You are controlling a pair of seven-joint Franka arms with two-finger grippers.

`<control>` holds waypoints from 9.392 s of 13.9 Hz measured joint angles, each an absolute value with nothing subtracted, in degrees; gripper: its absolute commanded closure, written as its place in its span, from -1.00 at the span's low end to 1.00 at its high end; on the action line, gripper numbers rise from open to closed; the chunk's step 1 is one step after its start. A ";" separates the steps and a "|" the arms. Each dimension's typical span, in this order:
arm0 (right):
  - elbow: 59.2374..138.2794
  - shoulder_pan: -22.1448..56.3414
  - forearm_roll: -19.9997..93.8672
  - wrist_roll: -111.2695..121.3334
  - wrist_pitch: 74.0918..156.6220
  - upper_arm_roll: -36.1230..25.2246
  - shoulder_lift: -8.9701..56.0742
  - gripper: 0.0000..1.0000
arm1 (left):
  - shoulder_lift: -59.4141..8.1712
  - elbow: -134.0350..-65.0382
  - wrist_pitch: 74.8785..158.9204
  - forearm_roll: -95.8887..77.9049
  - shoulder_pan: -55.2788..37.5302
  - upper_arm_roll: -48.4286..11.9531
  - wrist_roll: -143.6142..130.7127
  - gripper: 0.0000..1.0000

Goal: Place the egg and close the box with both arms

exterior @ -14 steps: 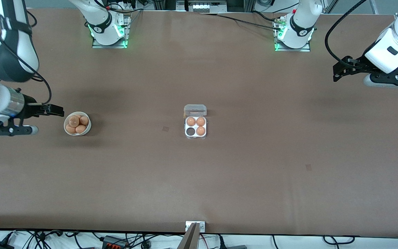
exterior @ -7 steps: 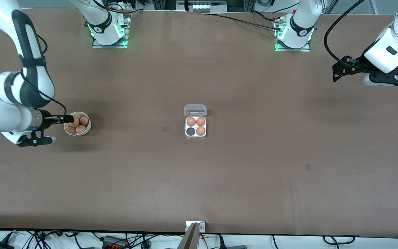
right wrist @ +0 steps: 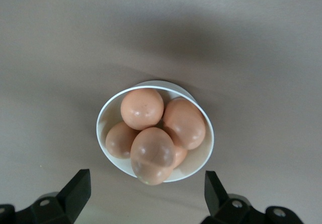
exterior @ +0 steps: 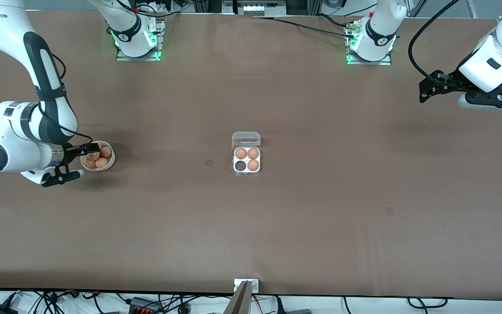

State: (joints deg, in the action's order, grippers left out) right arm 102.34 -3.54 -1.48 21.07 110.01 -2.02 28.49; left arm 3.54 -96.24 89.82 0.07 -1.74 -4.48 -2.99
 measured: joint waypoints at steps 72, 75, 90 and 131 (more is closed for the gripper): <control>87.70 33.60 15.14 -16.29 144.76 4.40 44.10 0.53 | 3.54 -96.22 89.01 0.07 -1.75 -4.58 -2.99 -1.00; 87.71 33.58 15.13 -16.29 142.28 4.17 44.10 0.53 | 3.54 -96.22 88.82 0.07 -1.70 -4.58 -2.99 -1.00; 83.22 33.30 15.06 -19.32 125.05 -2.45 35.40 -1.00 | 3.54 -96.21 88.68 0.07 -1.71 -4.58 -2.99 -1.00; 98.93 1.50 -0.45 0.32 101.18 -3.02 0.48 -1.00 | -2.80 -98.12 89.01 -1.02 -1.91 -21.68 -13.25 0.98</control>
